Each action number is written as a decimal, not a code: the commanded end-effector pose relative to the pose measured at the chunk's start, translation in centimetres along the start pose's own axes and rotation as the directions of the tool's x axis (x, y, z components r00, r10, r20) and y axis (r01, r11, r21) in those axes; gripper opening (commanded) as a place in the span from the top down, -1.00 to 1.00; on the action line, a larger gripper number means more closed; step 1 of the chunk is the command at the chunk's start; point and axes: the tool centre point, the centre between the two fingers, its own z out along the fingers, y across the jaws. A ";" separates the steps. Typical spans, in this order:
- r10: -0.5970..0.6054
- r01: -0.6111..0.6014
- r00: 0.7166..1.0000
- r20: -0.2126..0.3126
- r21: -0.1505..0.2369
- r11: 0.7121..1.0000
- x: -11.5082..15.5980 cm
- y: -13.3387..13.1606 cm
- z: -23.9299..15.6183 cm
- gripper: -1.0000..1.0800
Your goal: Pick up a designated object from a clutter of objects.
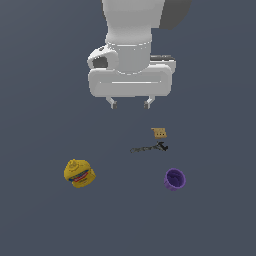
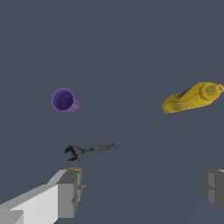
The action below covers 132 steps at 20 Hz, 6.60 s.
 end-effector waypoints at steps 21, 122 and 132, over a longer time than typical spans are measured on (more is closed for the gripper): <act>0.287 -0.287 0.958 0.024 0.008 0.958 -0.2 -2.5 6.3 -0.92; 0.997 -0.993 0.072 -0.025 -0.091 0.069 -9.3 -9.2 32.3 1.00; 0.997 -0.994 0.071 -0.026 -0.091 0.068 -6.7 -9.7 25.9 1.00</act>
